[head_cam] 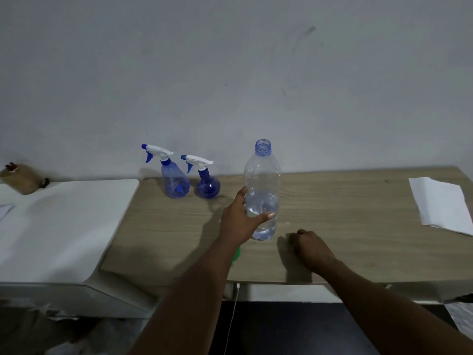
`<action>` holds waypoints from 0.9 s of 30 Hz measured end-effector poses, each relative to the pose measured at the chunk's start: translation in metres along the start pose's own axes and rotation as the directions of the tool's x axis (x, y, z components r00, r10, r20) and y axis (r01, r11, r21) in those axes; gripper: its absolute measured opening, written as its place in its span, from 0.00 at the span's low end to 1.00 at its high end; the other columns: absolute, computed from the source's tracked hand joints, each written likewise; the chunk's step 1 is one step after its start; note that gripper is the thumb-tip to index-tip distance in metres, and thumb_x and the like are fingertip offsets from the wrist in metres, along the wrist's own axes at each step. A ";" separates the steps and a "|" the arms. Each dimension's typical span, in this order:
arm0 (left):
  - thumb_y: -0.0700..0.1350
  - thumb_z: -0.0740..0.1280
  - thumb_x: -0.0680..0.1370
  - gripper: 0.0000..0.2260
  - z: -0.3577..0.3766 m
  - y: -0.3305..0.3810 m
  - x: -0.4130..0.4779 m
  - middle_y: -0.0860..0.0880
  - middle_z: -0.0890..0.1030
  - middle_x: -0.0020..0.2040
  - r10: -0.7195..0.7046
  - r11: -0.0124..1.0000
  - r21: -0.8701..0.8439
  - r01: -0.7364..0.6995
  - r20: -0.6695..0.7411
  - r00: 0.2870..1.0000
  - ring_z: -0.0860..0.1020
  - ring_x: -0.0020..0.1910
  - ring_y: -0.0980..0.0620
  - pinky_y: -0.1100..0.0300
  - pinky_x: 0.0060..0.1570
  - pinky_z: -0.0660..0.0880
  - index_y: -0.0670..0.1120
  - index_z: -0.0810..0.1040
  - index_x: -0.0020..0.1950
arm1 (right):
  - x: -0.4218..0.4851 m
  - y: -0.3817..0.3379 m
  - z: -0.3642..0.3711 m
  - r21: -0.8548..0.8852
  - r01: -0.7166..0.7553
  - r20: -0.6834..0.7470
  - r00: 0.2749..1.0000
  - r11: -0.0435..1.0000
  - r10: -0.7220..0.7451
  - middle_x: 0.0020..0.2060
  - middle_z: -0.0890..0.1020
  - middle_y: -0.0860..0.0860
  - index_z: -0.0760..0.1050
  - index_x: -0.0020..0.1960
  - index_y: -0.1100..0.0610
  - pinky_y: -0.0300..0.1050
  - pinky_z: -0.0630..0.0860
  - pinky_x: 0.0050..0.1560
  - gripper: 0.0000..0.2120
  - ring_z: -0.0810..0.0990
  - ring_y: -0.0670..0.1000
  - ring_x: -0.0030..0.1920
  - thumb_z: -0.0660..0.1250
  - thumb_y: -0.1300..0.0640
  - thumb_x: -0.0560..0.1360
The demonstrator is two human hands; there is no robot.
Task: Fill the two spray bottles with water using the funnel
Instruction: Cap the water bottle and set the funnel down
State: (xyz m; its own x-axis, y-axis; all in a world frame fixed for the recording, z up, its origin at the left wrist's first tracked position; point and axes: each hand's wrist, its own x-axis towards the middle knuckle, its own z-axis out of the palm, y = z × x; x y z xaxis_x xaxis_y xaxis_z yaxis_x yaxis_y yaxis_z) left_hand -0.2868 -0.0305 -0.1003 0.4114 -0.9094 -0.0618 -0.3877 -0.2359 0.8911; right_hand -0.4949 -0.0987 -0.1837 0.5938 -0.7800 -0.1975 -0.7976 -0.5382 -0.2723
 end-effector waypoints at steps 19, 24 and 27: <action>0.64 0.80 0.59 0.42 -0.005 0.013 0.000 0.63 0.78 0.57 -0.006 1.000 0.028 0.004 0.064 0.998 0.79 0.59 0.55 0.48 0.60 0.78 0.64 0.66 0.69 | 0.018 -0.083 -0.287 0.393 0.381 -0.451 0.873 0.837 -0.185 0.43 0.85 0.45 0.83 0.51 0.54 0.28 0.73 0.35 0.10 0.83 0.42 0.36 0.75 0.50 0.73; 0.65 0.78 0.61 0.42 -0.006 0.020 -0.002 0.57 0.78 0.64 -0.022 0.998 0.063 0.017 0.080 0.997 0.78 0.62 0.51 0.46 0.62 0.76 0.63 0.64 0.71 | 0.021 -0.101 -0.280 0.216 0.421 -0.406 0.859 0.881 -0.311 0.50 0.84 0.43 0.83 0.55 0.50 0.34 0.76 0.45 0.10 0.82 0.42 0.41 0.74 0.49 0.74; 0.65 0.78 0.62 0.43 -0.007 0.020 -0.003 0.54 0.77 0.67 -0.030 0.997 0.078 0.024 0.081 0.996 0.77 0.64 0.50 0.46 0.63 0.75 0.61 0.63 0.73 | 0.021 -0.109 -0.276 0.129 0.431 -0.365 0.858 0.893 -0.361 0.50 0.83 0.45 0.83 0.57 0.52 0.38 0.73 0.45 0.13 0.81 0.46 0.43 0.74 0.51 0.75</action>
State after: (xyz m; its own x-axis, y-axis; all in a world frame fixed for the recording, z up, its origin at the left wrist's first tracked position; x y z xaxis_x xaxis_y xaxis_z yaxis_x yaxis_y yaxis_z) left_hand -0.2904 -0.0307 -0.0790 0.3550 -0.9265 -0.1247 -0.4406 -0.2835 0.8518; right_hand -0.4250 -0.1448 0.1016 0.7586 -0.5916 0.2729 -0.4431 -0.7755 -0.4497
